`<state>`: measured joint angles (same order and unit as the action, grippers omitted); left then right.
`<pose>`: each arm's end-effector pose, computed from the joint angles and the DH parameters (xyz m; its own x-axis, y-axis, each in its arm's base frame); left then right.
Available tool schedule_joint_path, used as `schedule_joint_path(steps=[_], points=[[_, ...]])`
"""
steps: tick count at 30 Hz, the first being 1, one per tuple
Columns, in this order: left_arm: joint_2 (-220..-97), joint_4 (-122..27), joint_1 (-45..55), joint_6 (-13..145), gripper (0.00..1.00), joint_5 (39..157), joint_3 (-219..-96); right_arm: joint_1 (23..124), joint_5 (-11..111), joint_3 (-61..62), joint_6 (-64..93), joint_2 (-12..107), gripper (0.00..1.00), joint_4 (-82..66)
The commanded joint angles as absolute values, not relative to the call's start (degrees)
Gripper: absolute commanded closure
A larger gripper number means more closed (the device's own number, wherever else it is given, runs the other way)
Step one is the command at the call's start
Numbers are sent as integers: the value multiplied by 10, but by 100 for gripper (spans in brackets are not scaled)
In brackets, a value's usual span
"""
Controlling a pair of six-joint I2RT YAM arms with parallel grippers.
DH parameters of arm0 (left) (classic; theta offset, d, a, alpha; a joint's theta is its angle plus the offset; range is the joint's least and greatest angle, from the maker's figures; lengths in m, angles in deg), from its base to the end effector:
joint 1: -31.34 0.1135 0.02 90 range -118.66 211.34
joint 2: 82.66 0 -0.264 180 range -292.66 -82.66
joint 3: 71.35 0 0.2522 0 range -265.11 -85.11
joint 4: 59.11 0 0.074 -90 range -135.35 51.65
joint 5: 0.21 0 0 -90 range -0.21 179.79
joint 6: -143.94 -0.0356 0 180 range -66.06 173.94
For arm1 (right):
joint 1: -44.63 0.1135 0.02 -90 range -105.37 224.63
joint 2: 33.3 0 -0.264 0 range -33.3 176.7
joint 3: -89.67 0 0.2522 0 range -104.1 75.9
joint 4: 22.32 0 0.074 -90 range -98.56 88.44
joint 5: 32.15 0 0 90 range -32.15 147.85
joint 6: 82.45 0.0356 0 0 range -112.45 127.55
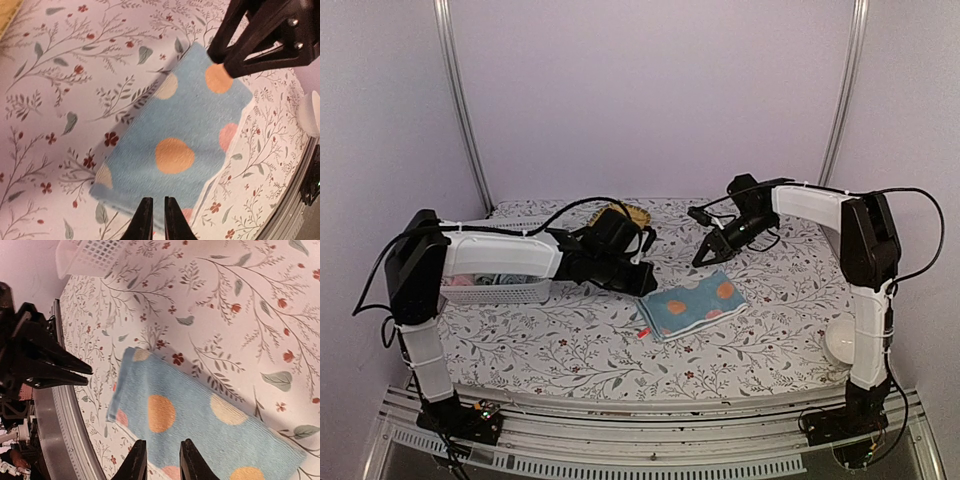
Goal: Roll the towels
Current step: Fold the towel at the center of the board, then rotate the towel at the center of the board.
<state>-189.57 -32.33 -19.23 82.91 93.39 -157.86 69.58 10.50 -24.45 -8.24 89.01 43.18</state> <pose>0.2572 -0.3163 0.1978 -0.7941 0.2046 -0.5723 0.4725 0.8001 -0.3695 0.3863 0.2086 0.2065 -0.7086 -0.5330 -0.4623 -0.6920 0.3971 0.6029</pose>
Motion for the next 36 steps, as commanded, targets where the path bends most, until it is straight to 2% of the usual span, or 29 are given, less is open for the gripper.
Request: schedule_joint_path(steps=[1, 8, 11, 14, 22, 28, 32, 36], points=[[-1989, -323, -199, 813, 89, 982, -1661, 688, 182, -213, -111, 895, 76, 404], [-2051, -327, -200, 839, 90, 1044, -1673, 665, 195, -186, -111, 917, 80, 384], [-2037, -328, -198, 848, 90, 1030, -1626, 655, 204, -164, -110, 921, 80, 375], [-2021, -321, -195, 849, 90, 1012, -1586, 649, 225, -134, -111, 920, 84, 361], [-2018, -274, -175, 816, 90, 1002, -1560, 642, 251, -47, -110, 904, 86, 328], [-2017, -258, -138, 769, 90, 987, -1592, 657, 246, 50, -126, 845, 87, 335], [-2033, -242, -113, 744, 89, 975, -1656, 730, 221, 116, -184, 783, 85, 346], [-2040, -215, -115, 728, 87, 978, -1725, 779, 138, 113, -209, 740, 83, 350]])
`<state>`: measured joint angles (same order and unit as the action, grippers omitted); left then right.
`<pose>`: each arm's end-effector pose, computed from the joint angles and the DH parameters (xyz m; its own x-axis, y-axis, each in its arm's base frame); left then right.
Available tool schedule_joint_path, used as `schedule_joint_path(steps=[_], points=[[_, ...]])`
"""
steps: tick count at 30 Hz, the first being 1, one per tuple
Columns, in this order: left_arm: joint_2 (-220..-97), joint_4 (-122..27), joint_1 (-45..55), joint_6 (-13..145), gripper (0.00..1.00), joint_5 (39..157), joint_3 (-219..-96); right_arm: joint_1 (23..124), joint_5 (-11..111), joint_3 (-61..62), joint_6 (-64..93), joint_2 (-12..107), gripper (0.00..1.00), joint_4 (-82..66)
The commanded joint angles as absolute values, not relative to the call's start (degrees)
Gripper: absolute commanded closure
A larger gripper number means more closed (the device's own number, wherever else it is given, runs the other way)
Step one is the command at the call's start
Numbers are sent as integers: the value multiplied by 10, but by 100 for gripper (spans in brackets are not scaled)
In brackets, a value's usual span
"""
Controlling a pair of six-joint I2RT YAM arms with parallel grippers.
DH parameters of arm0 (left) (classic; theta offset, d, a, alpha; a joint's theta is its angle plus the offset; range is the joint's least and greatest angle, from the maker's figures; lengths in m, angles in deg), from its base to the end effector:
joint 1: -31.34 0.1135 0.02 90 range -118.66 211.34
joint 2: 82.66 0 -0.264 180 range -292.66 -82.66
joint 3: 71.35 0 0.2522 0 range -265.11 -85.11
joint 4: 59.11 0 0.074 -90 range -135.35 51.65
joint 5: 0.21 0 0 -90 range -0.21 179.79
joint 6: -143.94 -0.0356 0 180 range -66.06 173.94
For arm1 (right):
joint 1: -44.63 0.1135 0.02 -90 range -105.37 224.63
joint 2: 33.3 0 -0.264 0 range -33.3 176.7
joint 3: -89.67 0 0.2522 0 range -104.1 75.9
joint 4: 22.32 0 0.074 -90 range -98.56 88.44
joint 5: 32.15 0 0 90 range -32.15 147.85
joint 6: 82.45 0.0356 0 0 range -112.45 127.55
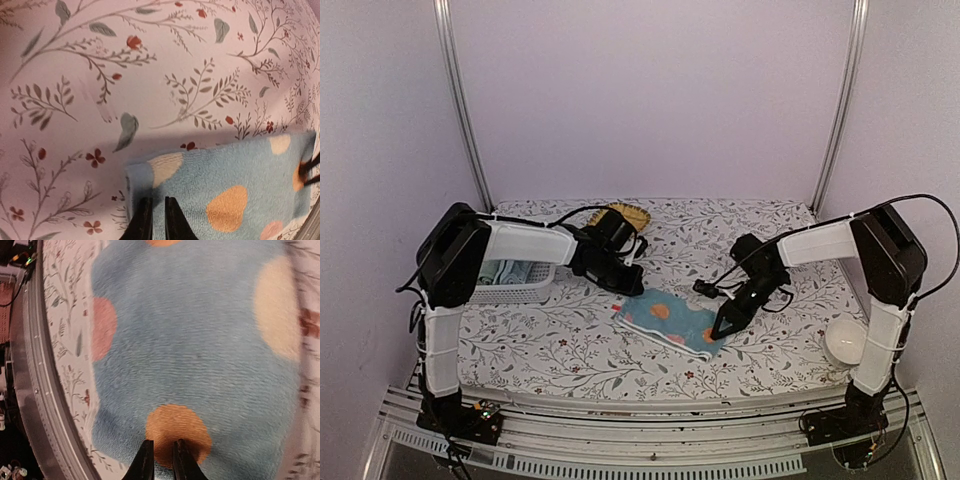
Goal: Roll the towels
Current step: Rotate the towel at the center of the board.
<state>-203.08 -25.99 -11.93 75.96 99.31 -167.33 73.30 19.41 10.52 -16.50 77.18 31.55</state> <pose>0.3177 -0.3071 0.1447 -0.8474 0.2898 -0.4450 0.4562 0.8262 -0.3305 0.2845 0.1808 0.1282 -0.6267 -0.7065 -0.3289 -0.7412 0.4099 0.5316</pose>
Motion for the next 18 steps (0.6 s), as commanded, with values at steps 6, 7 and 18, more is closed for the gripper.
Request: schedule_joint_path(steps=[6, 7, 18], points=[[-2000, -259, -144, 746, 87, 1023, -1693, 753, 112, 70, -216, 709, 82, 370], [-1997, -261, -149, 751, 87, 1024, -1686, 745, 103, 70, -220, 707, 82, 375], [-2063, -215, -159, 761, 88, 959, -1697, 660, 75, 75, -210, 680, 80, 333]])
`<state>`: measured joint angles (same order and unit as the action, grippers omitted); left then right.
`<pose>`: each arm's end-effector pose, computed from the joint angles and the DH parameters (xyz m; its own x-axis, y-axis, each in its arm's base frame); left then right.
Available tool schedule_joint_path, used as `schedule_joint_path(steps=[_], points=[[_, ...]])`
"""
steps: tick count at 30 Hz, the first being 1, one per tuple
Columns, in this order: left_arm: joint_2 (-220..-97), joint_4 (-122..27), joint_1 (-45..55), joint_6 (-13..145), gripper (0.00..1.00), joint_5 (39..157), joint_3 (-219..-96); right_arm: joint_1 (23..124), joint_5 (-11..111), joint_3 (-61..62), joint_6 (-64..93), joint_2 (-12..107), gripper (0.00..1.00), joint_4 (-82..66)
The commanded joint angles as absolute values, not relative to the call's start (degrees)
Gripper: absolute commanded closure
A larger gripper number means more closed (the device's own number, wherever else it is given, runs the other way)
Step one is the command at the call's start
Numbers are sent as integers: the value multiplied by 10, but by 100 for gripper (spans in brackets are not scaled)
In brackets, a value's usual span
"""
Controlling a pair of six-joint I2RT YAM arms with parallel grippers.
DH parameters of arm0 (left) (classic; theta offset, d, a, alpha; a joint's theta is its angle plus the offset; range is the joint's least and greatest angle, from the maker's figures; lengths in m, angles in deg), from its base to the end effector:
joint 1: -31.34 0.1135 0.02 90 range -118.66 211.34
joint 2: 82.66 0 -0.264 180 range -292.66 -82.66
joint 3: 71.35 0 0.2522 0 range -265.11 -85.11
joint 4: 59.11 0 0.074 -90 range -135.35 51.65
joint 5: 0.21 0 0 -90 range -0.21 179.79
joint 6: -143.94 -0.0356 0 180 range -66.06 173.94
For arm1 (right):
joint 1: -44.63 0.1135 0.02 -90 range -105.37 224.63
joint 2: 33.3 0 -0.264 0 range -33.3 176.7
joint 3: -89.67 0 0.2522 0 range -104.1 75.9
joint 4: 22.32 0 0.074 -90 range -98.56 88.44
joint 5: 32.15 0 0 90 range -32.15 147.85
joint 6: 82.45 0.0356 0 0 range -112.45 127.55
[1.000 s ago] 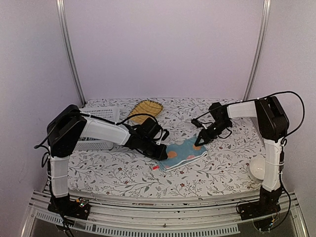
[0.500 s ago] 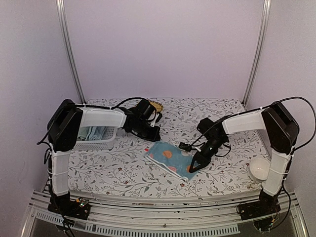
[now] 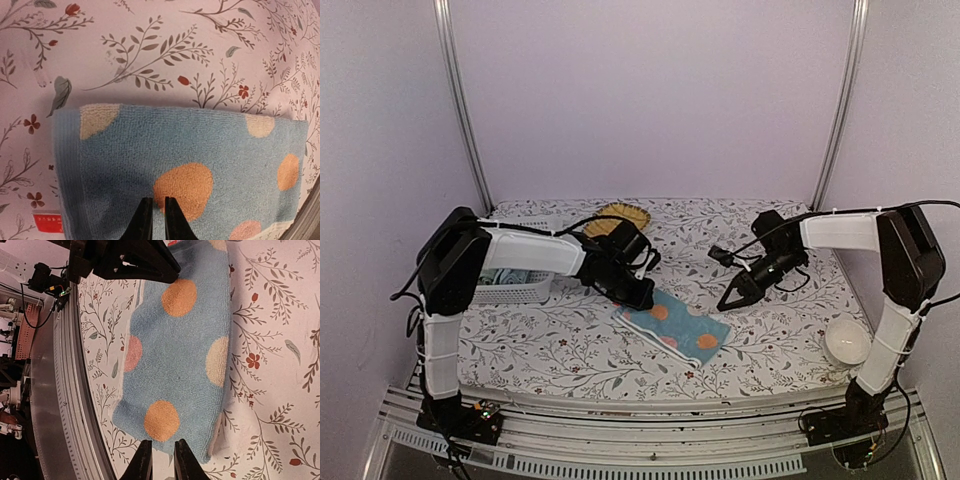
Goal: Roll the towels
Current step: Rotate the towel at the center of the board.
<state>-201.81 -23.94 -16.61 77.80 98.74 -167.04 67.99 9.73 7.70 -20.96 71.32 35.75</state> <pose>0.2884 -0.3280 0.1505 -0.8417 0.3365 -0.4223 0.4891 0.8065 -0.3320 0.2972 0.1572 0.1753 -0.6172 -0.6137 -0.4924 -0.7619 0.3099 0.5687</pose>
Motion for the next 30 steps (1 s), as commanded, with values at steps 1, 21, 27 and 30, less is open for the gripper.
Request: schedule_joint_path(steps=[1, 21, 27, 30], points=[[-2078, -213, -160, 744, 88, 959, -1710, 653, 77, 80, -208, 675, 77, 326], [-2057, -332, -207, 594, 84, 993, -1837, 599, 202, 83, -189, 586, 77, 277], [-1939, -461, -259, 633, 89, 1043, -1627, 599, 148, -13, -174, 670, 86, 324], [-1911, -529, -287, 654, 95, 1036, -1552, 605, 115, -53, -162, 717, 88, 331]])
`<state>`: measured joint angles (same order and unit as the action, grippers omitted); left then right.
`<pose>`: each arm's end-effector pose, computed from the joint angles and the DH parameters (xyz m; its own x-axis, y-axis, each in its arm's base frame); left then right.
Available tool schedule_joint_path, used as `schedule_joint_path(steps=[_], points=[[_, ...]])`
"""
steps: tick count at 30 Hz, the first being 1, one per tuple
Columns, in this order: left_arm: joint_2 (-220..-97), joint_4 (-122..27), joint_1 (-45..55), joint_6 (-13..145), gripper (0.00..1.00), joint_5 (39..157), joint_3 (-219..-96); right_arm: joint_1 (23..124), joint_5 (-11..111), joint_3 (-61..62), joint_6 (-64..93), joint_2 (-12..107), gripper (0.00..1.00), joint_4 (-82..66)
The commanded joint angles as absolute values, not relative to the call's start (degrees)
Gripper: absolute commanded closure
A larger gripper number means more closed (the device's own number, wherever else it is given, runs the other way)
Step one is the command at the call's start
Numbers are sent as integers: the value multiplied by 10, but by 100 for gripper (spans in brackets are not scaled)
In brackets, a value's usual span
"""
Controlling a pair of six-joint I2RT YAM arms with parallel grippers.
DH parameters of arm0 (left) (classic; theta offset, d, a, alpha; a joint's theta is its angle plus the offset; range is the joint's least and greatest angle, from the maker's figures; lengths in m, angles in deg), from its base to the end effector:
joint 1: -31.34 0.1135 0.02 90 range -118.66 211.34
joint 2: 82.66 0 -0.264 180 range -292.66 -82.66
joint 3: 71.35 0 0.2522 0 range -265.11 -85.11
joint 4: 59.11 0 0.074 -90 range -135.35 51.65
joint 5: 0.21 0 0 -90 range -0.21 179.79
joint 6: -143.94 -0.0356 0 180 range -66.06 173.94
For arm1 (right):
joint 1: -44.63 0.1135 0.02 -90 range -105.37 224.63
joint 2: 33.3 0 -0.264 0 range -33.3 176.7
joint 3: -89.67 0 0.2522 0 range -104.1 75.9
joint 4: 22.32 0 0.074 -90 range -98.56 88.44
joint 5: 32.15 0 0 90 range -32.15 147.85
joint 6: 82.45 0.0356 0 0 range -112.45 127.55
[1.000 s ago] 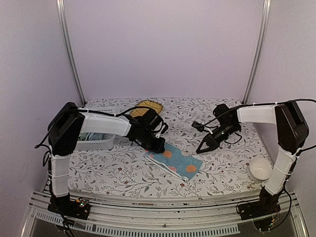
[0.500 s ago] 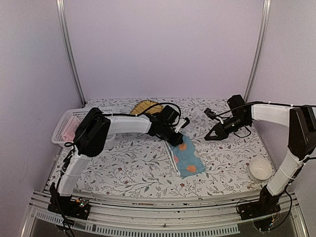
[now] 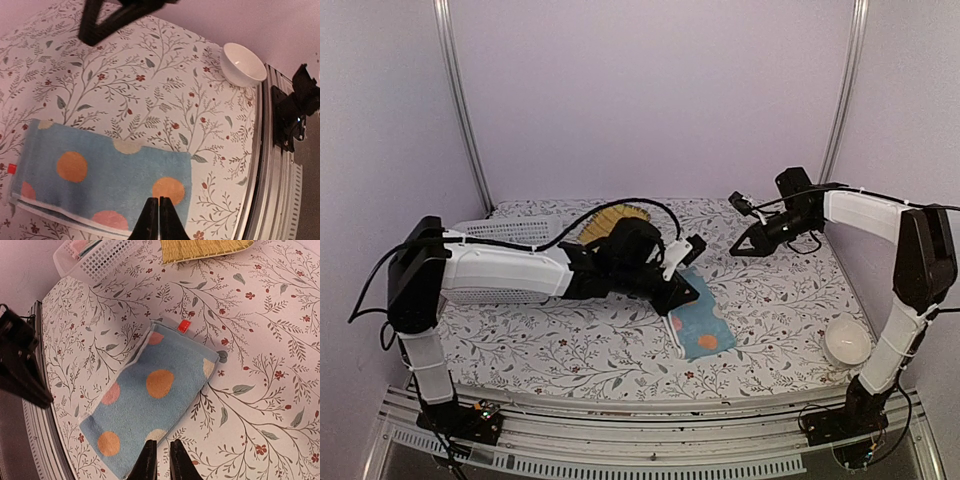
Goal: Roll the towels
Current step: Rotate the towel at the center of the board.
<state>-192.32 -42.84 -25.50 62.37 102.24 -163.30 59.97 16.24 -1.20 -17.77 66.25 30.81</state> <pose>0.2338 -0.3719 0.2246 -0.4366 0.4065 -0.8026 0.8605 0.4489 -0.2408 0.3415 0.1182 0.2471 -0.5544 -0.4836 -0.6773 -0.8158 0.4770 0.3270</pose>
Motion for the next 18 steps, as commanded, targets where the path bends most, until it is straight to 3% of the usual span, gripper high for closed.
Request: schedule_joint_path(steps=[1, 12, 18], points=[[-1912, -550, -295, 658, 95, 1043, -1537, 612, 112, -66, -160, 734, 88, 333], [-2036, -554, -332, 681, 98, 1026, -1551, 684, 34, -188, -116, 933, 93, 328], [-2057, -555, -330, 691, 98, 1026, -1522, 671, 78, -214, -75, 1003, 93, 325]])
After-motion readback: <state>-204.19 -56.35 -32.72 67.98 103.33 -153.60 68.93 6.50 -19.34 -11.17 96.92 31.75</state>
